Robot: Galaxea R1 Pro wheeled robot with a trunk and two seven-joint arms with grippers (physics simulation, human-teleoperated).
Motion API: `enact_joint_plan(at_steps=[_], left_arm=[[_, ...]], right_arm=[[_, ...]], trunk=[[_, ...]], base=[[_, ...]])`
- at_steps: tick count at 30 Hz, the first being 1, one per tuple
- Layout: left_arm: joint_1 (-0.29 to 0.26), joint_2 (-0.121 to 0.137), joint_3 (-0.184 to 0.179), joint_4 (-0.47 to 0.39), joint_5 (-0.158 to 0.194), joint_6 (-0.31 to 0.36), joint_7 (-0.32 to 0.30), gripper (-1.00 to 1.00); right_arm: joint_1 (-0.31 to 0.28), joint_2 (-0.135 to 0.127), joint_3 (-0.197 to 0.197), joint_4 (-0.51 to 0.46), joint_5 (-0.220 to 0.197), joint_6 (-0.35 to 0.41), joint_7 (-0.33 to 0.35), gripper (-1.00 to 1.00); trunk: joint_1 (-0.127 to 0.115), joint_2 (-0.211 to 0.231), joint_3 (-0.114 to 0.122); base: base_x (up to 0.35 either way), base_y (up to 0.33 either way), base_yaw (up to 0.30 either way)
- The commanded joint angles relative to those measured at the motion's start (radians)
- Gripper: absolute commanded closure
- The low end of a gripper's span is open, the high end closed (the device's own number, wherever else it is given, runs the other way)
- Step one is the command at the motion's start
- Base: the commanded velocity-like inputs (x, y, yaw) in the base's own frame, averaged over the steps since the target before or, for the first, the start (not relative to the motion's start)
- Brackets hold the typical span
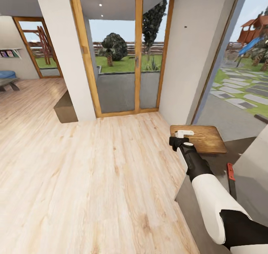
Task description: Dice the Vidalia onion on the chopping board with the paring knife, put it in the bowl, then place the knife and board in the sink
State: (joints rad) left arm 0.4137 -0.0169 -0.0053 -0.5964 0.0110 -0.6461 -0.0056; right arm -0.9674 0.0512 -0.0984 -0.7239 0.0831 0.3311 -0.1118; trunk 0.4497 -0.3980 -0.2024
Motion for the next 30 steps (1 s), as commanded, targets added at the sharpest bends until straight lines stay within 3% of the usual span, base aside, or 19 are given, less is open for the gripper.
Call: enact_joint_plan(at_steps=[1,22,30], left_arm=[[0.0,0.0,0.0,-0.002,0.001,0.0,-0.001,-1.0],[0.0,0.0,0.0,-0.002,0.001,-0.001,-0.001,-1.0],[0.0,0.0,0.0,-0.002,0.001,-0.001,-0.001,-1.0]], right_arm=[[-0.001,0.001,-0.003,-0.002,0.009,0.006,0.001,1.0],[-0.001,0.001,-0.004,-0.002,0.009,0.006,0.001,1.0],[-0.001,-0.002,-0.004,-0.002,0.009,0.006,0.001,1.0]], trunk=[[0.0,-0.002,-0.002],[0.0,-0.002,-0.002],[0.0,-0.002,-0.002]], base=[[-0.156,-0.221,0.272],[-0.154,-0.188,0.27],[-0.027,-0.022,0.048]])
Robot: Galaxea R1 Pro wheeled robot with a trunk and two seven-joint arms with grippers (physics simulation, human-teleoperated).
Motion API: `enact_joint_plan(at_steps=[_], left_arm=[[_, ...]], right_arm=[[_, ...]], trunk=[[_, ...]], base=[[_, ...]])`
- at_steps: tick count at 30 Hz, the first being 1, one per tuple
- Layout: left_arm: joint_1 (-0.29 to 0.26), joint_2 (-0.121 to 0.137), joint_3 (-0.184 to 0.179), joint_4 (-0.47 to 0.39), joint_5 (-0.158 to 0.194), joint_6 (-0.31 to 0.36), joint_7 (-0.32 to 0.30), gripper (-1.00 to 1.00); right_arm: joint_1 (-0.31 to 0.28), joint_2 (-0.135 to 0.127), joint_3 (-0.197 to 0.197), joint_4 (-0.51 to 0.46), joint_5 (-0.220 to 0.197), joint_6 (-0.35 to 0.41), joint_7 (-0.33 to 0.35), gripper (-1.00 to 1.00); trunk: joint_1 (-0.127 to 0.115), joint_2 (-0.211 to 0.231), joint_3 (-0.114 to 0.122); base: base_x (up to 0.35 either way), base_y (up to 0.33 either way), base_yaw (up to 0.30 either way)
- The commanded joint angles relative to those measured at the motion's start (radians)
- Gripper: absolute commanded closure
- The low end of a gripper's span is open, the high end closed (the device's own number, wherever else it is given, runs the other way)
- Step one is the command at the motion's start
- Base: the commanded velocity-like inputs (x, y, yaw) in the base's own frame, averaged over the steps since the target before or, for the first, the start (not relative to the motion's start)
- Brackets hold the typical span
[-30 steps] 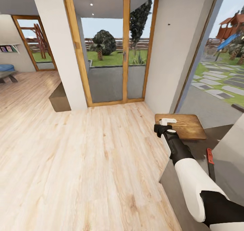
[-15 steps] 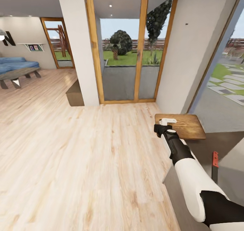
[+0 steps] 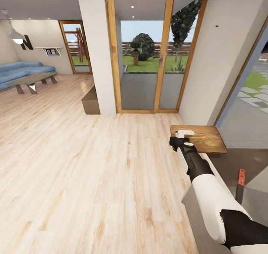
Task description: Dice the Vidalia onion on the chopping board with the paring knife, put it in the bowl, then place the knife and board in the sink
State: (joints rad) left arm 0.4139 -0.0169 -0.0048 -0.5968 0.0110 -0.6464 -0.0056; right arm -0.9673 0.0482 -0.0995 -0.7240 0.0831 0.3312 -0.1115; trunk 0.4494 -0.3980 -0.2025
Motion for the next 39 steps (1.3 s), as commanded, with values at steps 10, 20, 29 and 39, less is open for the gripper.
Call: enact_joint_plan(at_steps=[10,20,29,39], left_arm=[[0.0,0.0,-0.001,-0.001,0.001,0.0,-0.001,-1.0],[0.0,0.0,0.0,-0.001,0.001,0.0,-0.001,-1.0],[0.0,0.0,-0.001,-0.001,0.001,-0.001,-0.001,-1.0],[0.0,0.0,-0.001,-0.001,0.001,-0.001,-0.001,-1.0]], right_arm=[[-0.001,0.001,-0.003,-0.002,0.009,0.006,0.001,1.0],[-0.001,0.001,-0.003,-0.002,0.009,0.006,0.001,1.0],[-0.001,0.0,-0.003,-0.002,0.009,0.007,0.001,1.0],[-0.001,-0.002,-0.005,-0.001,0.01,0.005,0.001,1.0]], trunk=[[0.001,-0.002,-0.002],[0.001,-0.002,-0.002],[0.001,-0.002,-0.002],[0.001,-0.002,-0.002]], base=[[-0.044,-0.047,0.002],[-0.185,-0.183,0.0],[-0.13,-0.121,0.0],[-0.004,-0.004,0.0]])
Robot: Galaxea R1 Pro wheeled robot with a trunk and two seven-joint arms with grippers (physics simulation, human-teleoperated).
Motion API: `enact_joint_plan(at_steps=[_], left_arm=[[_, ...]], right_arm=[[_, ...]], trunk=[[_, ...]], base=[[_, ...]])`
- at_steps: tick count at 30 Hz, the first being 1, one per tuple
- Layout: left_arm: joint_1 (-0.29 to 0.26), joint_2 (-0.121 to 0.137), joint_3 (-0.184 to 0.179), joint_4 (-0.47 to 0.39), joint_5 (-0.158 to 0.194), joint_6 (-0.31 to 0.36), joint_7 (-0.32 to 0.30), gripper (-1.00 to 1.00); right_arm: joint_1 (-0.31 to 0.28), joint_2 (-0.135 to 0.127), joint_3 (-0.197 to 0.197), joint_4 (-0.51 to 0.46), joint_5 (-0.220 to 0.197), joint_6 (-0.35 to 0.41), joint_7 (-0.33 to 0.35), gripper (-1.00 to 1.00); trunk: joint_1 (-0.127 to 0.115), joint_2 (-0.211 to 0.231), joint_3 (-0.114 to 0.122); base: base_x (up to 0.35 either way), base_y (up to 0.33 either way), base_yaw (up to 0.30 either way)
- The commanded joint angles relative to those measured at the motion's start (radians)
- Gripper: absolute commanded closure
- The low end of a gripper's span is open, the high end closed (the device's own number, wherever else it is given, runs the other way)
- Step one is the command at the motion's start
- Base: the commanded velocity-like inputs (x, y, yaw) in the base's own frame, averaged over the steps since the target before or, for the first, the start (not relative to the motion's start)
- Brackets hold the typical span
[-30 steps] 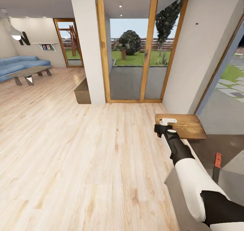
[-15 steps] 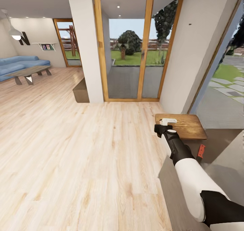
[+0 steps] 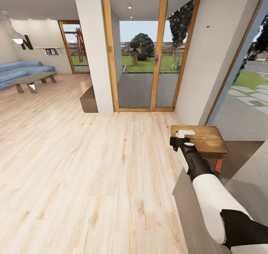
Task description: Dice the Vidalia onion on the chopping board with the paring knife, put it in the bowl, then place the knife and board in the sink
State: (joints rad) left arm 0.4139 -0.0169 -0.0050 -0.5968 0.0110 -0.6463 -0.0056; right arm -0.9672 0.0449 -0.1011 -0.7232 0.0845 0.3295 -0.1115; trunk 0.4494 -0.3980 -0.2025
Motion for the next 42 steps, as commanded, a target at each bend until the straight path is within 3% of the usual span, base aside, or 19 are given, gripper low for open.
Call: enact_joint_plan(at_steps=[1,10,24,42], left_arm=[[0.0,0.0,0.0,-0.001,0.001,-0.001,-0.001,-1.0],[0.0,0.0,-0.001,-0.001,0.001,-0.001,-0.001,-1.0],[0.0,0.0,-0.001,-0.001,0.001,-0.001,-0.001,-1.0],[0.0,0.0,-0.001,-0.001,0.001,-0.001,-0.001,-1.0]], right_arm=[[-0.001,0.001,-0.003,-0.001,0.009,0.006,0.001,1.0],[-0.001,0.001,-0.003,-0.001,0.009,0.006,0.001,1.0],[-0.001,0.001,-0.003,-0.001,0.009,0.006,0.001,1.0],[-0.001,0.001,-0.002,-0.001,0.009,0.006,0.001,1.0]], trunk=[[0.001,-0.002,-0.002],[0.001,-0.002,-0.002],[0.001,-0.002,-0.002],[0.001,-0.002,-0.002]], base=[[0.0,0.0,0.0],[-0.029,-0.011,0.0],[-0.257,-0.131,0.0],[-0.012,-0.024,0.0]])
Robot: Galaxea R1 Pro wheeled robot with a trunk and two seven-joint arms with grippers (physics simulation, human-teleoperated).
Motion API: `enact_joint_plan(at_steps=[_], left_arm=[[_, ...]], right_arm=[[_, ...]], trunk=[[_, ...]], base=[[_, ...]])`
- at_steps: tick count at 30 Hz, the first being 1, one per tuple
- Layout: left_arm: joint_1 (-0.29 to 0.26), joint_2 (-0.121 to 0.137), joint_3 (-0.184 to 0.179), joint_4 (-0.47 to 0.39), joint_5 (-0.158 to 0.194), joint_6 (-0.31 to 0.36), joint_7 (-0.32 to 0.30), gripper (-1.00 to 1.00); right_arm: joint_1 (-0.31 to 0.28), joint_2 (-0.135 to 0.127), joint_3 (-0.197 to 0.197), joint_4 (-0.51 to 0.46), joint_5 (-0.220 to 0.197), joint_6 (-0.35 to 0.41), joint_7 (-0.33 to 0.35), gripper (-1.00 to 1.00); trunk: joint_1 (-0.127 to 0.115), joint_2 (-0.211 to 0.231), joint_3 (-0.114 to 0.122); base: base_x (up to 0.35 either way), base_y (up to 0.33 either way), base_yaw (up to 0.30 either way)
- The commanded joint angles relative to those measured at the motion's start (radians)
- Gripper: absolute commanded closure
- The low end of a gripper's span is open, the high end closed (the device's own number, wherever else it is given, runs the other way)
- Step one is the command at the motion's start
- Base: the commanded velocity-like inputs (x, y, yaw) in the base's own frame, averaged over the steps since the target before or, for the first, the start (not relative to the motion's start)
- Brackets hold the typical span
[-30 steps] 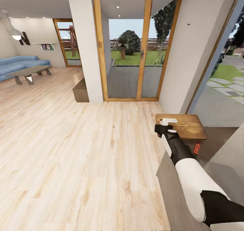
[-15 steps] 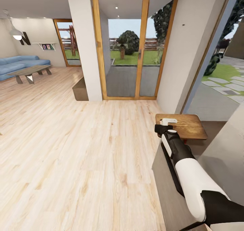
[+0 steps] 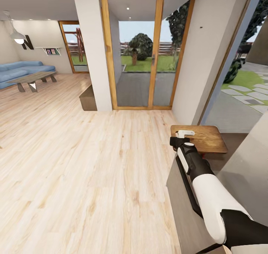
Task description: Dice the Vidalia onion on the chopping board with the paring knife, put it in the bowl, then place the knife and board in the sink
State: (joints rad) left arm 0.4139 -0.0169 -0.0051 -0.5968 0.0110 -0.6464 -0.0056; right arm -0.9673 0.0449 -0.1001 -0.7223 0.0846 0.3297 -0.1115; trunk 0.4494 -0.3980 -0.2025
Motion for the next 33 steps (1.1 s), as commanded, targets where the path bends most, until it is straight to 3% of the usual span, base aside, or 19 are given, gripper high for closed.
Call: enact_joint_plan(at_steps=[1,33], left_arm=[[0.0,0.0,-0.001,-0.001,0.001,-0.001,-0.001,-1.0],[0.0,0.0,-0.001,0.002,0.002,0.0,-0.002,-1.0]], right_arm=[[-0.001,0.001,-0.003,-0.001,0.009,0.006,0.001,1.0],[-0.001,0.001,-0.003,0.004,0.009,0.005,0.001,1.0]], trunk=[[0.001,-0.002,-0.002],[0.001,-0.002,-0.002]], base=[[0.0,-0.003,0.0],[0.0,0.0,0.0]])
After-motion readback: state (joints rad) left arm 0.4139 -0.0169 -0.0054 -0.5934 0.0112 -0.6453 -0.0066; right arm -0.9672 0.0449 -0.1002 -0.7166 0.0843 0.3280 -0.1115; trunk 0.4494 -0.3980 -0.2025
